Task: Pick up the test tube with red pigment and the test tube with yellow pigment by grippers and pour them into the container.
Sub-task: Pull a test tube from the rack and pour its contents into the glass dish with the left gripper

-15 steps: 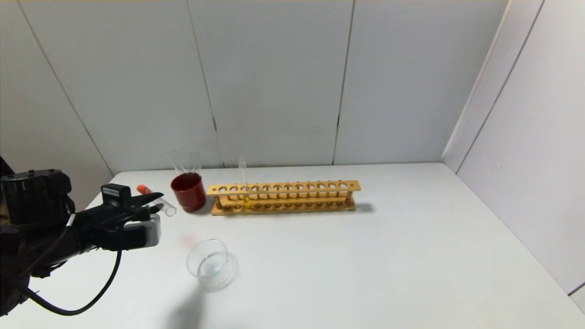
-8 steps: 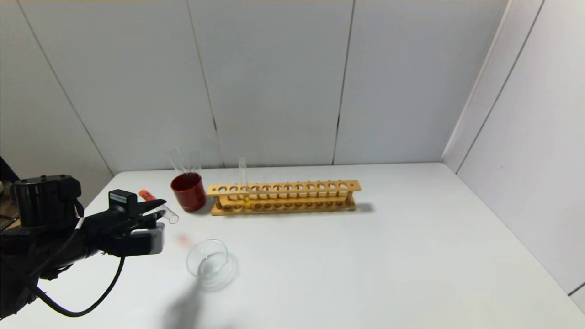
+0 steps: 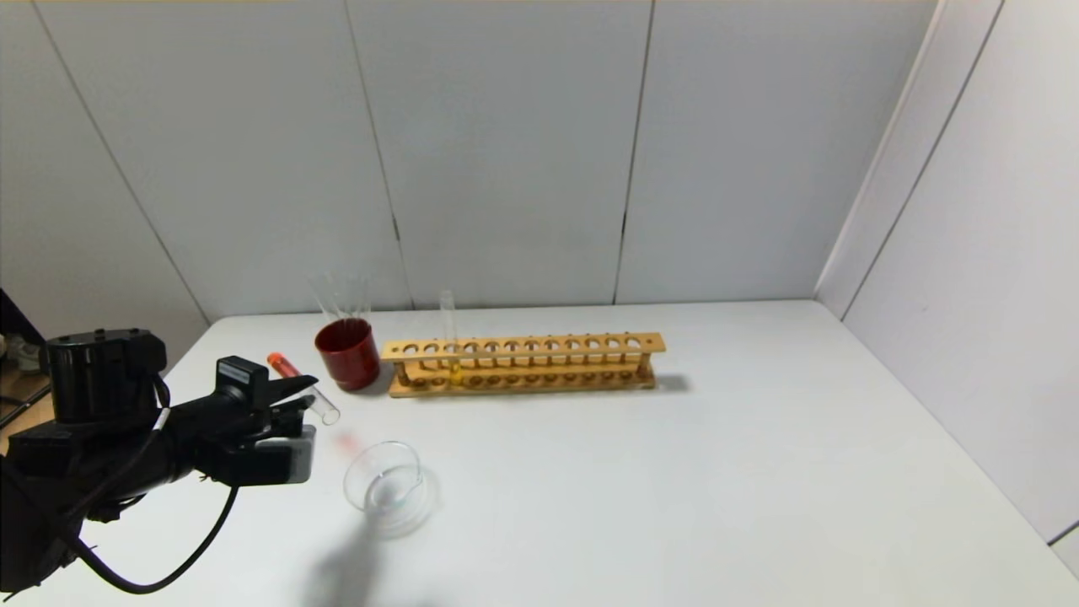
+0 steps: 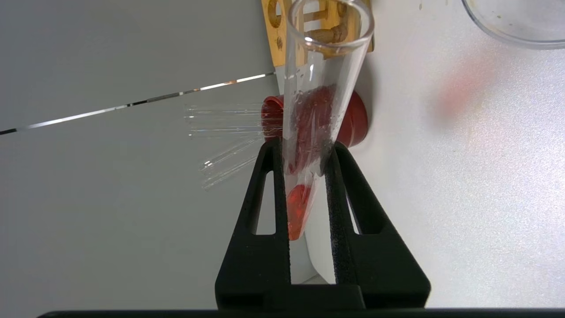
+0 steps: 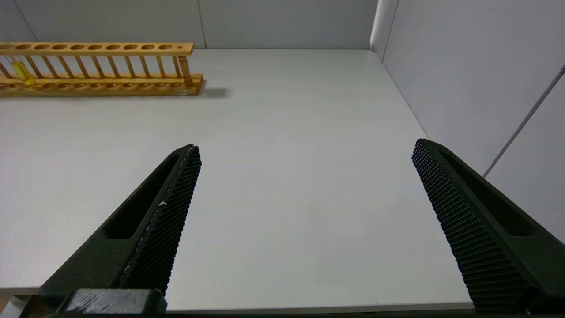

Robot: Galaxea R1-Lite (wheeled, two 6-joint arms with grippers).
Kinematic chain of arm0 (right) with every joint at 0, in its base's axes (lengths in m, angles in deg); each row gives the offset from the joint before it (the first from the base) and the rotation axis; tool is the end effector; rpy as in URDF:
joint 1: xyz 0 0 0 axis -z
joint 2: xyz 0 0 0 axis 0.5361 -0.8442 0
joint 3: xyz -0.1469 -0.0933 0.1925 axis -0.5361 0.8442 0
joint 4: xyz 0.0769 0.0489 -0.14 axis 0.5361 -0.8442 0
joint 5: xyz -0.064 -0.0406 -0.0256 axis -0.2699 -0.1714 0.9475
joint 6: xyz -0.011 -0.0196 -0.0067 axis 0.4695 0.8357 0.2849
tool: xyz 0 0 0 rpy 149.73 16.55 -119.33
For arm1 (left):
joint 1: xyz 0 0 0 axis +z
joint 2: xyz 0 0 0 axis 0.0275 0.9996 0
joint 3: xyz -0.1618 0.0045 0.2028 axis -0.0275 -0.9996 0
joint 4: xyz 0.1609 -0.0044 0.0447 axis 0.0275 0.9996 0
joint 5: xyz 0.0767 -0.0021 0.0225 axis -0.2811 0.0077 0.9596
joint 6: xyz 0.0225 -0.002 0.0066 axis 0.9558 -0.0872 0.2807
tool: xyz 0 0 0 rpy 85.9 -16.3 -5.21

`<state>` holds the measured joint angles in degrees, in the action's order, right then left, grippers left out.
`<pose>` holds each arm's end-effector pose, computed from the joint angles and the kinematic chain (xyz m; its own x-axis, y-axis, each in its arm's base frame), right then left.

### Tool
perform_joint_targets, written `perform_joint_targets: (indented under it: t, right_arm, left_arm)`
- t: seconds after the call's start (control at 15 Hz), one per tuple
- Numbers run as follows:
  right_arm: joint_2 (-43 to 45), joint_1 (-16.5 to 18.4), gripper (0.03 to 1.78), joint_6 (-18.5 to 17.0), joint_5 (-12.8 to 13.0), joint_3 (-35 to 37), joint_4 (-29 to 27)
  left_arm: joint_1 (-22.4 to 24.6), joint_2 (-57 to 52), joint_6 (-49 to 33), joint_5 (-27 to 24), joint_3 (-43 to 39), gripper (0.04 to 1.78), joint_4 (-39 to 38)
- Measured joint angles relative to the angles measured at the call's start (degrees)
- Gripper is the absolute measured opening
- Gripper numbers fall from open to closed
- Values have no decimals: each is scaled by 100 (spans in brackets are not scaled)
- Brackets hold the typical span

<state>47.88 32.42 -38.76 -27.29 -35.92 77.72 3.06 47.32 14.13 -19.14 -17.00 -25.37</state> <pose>-0.0070 0.0002 0.0758 1.0000 0.0053 0.0029 -0.0053 1.0000 -0.0038 0.2434 -0.0026 0.0917 0.8617 -0.3625 -0.3550 0.3279 -0.1361 0.9349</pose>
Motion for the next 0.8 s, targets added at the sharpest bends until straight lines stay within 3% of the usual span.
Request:
perform_joint_targets:
  t: [0.8]
  right_arm:
    - [0,0,175,2,0,0,0]
  left_arm:
    - [-252,286,319,284,135,31,2]
